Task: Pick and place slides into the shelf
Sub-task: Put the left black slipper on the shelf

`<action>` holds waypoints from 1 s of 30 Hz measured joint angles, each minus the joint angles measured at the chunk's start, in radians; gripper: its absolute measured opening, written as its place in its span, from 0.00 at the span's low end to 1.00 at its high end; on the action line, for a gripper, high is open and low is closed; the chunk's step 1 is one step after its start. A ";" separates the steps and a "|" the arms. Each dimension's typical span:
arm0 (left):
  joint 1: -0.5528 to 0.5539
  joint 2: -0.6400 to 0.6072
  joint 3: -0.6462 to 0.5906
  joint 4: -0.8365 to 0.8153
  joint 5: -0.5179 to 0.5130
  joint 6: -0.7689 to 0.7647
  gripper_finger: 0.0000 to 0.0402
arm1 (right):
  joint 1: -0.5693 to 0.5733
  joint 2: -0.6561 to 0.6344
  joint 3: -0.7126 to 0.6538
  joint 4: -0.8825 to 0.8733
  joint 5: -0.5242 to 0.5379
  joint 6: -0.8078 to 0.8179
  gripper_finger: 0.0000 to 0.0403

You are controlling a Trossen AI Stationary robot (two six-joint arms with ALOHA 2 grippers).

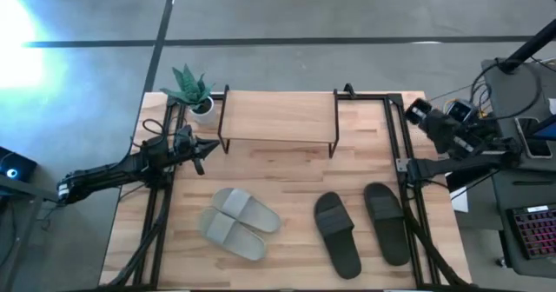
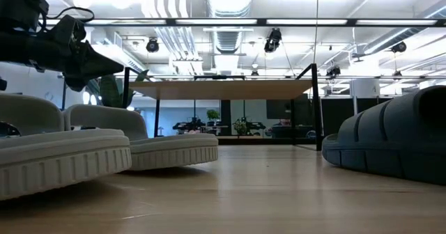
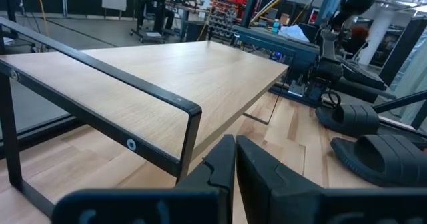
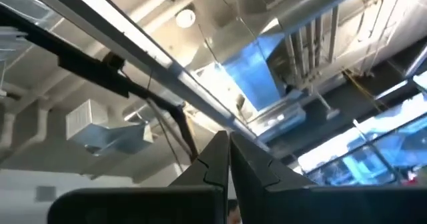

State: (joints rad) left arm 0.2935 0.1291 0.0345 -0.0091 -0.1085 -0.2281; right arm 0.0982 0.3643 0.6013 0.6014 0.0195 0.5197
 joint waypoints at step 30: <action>0.000 0.001 0.000 0.000 0.000 0.000 0.00 | 0.128 0.957 0.822 -0.854 -0.011 0.165 0.28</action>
State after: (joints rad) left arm 0.2933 0.1303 0.0345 -0.0090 -0.1089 -0.2280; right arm 0.2260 1.3216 1.4238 -0.2531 0.0083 0.6850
